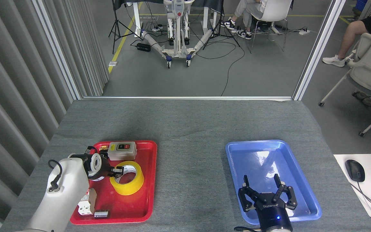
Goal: Place and move tape with both arms
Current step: 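Grasp the yellow tape roll with the left hand, then lift the tape and carry it toward the blue tray and right gripper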
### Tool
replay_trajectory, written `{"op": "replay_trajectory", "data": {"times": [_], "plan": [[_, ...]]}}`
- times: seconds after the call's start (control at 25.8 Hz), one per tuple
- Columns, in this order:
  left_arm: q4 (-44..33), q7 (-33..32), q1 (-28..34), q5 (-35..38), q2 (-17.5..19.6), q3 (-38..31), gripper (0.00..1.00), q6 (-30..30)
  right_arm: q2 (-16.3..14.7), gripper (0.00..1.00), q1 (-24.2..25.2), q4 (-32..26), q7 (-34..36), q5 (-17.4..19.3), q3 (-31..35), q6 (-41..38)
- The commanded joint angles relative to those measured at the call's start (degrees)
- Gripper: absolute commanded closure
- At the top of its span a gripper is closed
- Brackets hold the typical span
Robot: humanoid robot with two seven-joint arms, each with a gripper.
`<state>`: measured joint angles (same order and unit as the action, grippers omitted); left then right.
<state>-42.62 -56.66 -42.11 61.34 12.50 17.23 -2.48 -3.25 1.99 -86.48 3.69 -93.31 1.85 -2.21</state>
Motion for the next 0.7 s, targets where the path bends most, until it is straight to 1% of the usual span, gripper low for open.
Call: {"op": "replay_trajectory", "data": {"times": [0.0, 0.19, 0.27, 0.31, 0.39, 0.43, 0.5, 0.58, 0.62, 0.66], "plan": [[0.17, -0.12, -0.25, 0.10, 0.24, 0.00, 1.00, 0.19, -0.35, 0.00, -0.06, 0.00, 0.00, 0.06, 0.00, -0.07], [0.08, -1.61, -1.30, -1.13, 2.35, -0.35, 1.00, -0.95, -0.62, 0.00, -0.06, 0.00, 0.09, 0.50, 0.00, -0.07], [0.17, -4.69, -2.62, -3.60, 2.61, -1.14, 1.00, -3.06, -0.71, 0.00, 0.03, 0.00, 0.09, 0.50, -0.09, -0.07], [0.17, -7.50, -2.89, -6.32, 3.14, -1.93, 1.00, -3.85, -0.97, 0.00, 0.03, 0.00, 0.09, 0.59, -0.09, -0.07], [-0.09, -14.88, -3.68, -12.82, 5.87, -3.16, 1.00, -4.99, -1.41, 0.00, 0.03, 0.00, 0.17, 0.59, -0.18, -0.07], [-0.27, -18.84, -4.29, -16.69, 7.27, -3.43, 1.00, -5.96, -1.59, 0.00, 0.12, 0.00, 0.26, 0.67, -0.27, -0.07], [-0.44, -27.63, -4.91, -25.92, 8.41, -3.60, 1.00, -8.42, -2.82, 0.00, 0.12, 0.09, 1.84, 0.59, -1.41, 0.02], [-0.53, -35.18, -5.17, -36.81, 9.56, -3.69, 1.00, -8.77, -4.66, 0.00, 0.20, 0.44, 8.17, 0.59, -2.11, 0.19], [-0.53, -37.12, -5.70, -41.73, 10.17, -3.69, 1.00, -8.42, -5.28, 0.00, 0.29, 0.97, 12.30, 0.32, -2.11, 0.19], [-0.71, -37.56, -5.87, -45.52, 10.52, -3.69, 1.00, -7.81, -5.80, 0.00, 0.29, 1.49, 16.25, 0.06, -2.11, 0.19]]}}
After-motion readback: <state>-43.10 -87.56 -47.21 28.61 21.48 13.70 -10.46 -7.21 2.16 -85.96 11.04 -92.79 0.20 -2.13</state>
